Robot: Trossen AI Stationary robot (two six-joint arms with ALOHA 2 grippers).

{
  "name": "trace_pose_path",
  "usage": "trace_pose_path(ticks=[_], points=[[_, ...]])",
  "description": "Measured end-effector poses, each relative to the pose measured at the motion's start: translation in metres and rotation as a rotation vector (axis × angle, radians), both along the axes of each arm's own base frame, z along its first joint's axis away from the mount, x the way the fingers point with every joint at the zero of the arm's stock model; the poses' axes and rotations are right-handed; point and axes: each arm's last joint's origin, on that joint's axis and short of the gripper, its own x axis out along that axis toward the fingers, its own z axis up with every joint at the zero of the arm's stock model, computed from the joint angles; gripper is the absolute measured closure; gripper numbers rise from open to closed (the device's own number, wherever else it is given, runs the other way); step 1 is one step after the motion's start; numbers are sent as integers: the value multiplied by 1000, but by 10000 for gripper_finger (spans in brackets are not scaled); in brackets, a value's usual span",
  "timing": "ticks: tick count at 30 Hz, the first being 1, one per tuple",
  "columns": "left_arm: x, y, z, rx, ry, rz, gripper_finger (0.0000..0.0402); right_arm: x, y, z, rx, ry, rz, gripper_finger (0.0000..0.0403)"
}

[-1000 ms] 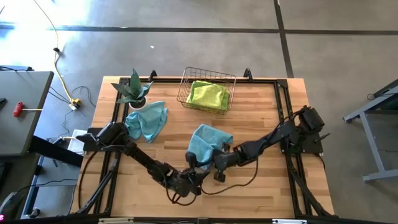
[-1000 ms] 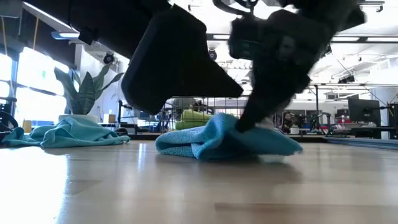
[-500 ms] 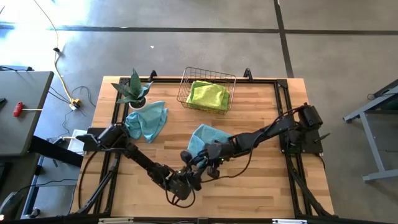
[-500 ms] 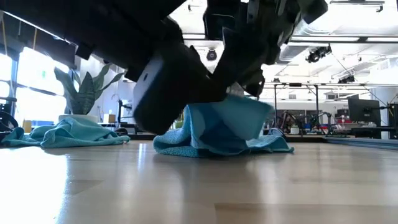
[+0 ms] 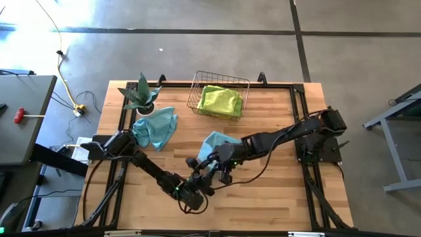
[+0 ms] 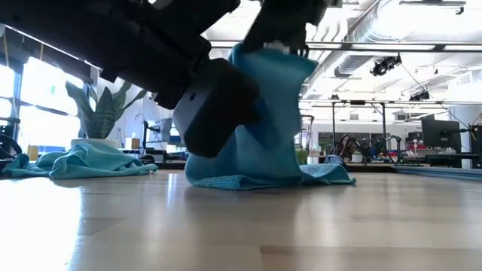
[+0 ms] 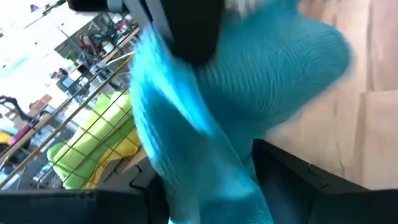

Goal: Fold microfiber towels
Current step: Fold the bottom blue microfiber towel

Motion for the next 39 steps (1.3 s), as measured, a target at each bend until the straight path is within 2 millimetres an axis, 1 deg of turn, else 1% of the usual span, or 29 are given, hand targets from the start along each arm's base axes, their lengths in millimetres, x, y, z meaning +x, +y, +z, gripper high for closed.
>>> trace_pose_path(ticks=[4,8,12,17,20,23,26,30,34,39], points=[[-2,5,-2,3,-22,51,209,-3,-1,17,2,-18,3,403],[-6,7,-4,25,-54,108,209,-10,-3,29,-25,-3,-16,403],[-13,3,-6,51,-82,139,216,-20,-8,37,-99,18,-36,403],[-19,1,-7,83,-131,176,244,-25,-10,40,-134,33,-44,403],[-18,0,-7,27,-165,164,261,-25,-10,41,-152,20,-41,403],[-13,-5,-5,-106,-231,127,273,-25,-13,41,-176,16,-50,403],[-7,-10,-2,-241,-299,77,278,-24,-18,41,-193,16,-67,403],[-3,-13,1,-328,-331,31,279,-21,-25,42,-197,2,-88,403],[-2,-12,2,-331,-337,33,274,-20,-28,43,-209,-9,-94,403],[2,0,2,-290,-354,92,264,-17,-29,46,-202,-50,-99,403]])
